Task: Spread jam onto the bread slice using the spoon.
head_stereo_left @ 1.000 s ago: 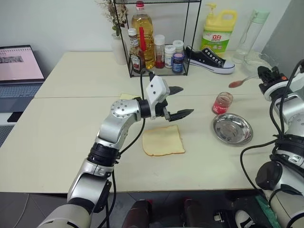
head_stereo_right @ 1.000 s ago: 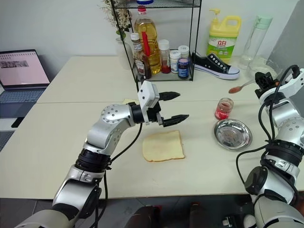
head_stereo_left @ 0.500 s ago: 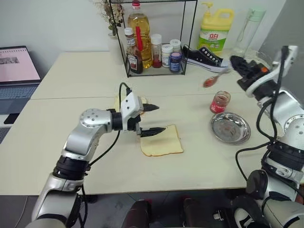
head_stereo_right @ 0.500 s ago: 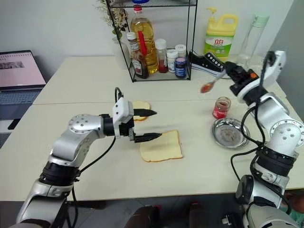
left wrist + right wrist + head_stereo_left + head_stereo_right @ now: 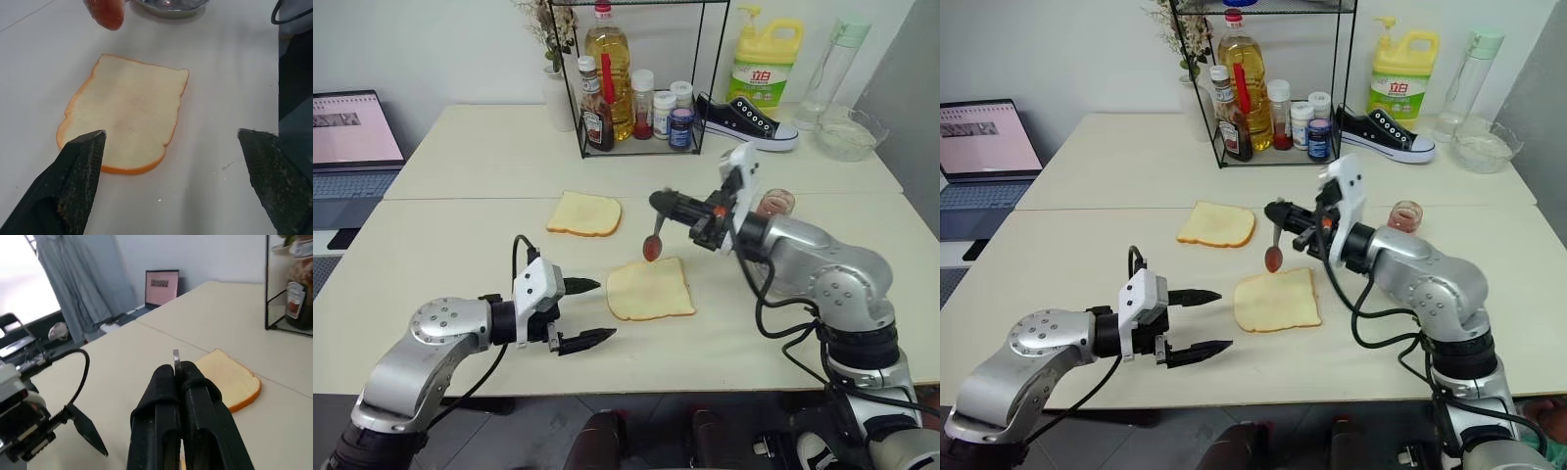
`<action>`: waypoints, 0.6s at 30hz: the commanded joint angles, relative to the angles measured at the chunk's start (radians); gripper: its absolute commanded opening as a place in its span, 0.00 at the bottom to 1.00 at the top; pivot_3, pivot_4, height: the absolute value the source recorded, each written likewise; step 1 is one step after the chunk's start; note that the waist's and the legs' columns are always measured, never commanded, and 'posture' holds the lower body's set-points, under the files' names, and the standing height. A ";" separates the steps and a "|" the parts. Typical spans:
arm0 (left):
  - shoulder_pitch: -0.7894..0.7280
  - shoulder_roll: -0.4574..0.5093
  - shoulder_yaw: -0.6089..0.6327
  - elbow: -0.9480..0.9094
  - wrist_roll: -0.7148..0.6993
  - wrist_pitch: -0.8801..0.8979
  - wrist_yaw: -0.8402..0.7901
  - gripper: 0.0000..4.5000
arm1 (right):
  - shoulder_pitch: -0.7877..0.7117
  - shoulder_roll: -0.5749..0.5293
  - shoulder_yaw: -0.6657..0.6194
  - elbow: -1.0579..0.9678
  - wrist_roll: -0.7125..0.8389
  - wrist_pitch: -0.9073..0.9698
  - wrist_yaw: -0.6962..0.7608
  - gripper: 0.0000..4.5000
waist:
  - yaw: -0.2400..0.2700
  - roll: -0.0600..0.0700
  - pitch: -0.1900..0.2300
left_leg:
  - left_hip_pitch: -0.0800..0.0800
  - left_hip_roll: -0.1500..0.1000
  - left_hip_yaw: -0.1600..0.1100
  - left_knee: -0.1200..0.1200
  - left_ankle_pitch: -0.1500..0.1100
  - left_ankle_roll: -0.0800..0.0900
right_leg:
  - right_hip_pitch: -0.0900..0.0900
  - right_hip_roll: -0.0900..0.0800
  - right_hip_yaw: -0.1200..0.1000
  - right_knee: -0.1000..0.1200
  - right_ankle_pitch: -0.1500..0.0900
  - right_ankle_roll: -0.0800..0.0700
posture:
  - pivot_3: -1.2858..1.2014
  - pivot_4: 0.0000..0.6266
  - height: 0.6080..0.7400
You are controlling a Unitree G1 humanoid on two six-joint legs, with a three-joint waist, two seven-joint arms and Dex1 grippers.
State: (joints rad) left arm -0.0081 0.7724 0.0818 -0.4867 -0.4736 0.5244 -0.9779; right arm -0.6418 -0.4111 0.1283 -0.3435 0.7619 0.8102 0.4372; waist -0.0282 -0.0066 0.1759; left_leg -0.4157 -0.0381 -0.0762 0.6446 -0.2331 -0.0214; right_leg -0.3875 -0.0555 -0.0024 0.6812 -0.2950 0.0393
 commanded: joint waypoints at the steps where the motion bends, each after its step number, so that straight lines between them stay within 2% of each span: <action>1: 0.049 0.006 0.056 -0.061 -0.017 0.001 0.036 1.00 | 0.013 -0.005 0.043 0.009 -0.096 -0.103 0.079 0.01 | -0.001 0.000 0.000 | 0.000 0.000 0.000 0.000 0.000 0.000 | 0.000 0.000 0.000 0.000 0.000 0.000 | 0.52 0.24 1.00; 9: 0.143 -0.025 0.113 -0.055 -0.027 -0.025 0.085 1.00 | 0.053 0.016 0.101 0.026 -0.211 -0.186 0.160 0.01 | 0.000 0.000 0.000 | 0.000 0.001 0.000 0.000 0.000 0.000 | 0.000 0.000 0.000 0.000 0.000 0.000 | 0.52 0.24 1.00; 18: 0.088 -0.028 0.112 -0.051 -0.093 -0.001 0.083 1.00 | 0.065 0.028 0.089 0.009 -0.244 -0.174 0.185 0.01 | 0.001 0.000 0.000 | 0.000 0.000 0.000 0.000 0.000 0.000 | 0.000 0.000 0.000 0.000 0.000 0.000 | 0.52 0.24 1.00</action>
State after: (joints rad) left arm 0.0936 0.7452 0.1662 -0.5192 -0.5340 0.5224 -0.8885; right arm -0.5699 -0.3882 0.2372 -0.2949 0.5189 0.6442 0.6104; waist -0.0271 -0.0069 0.1758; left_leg -0.4156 -0.0376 -0.0766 0.6446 -0.2330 -0.0217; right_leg -0.3874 -0.0557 -0.0027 0.6810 -0.2949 0.0391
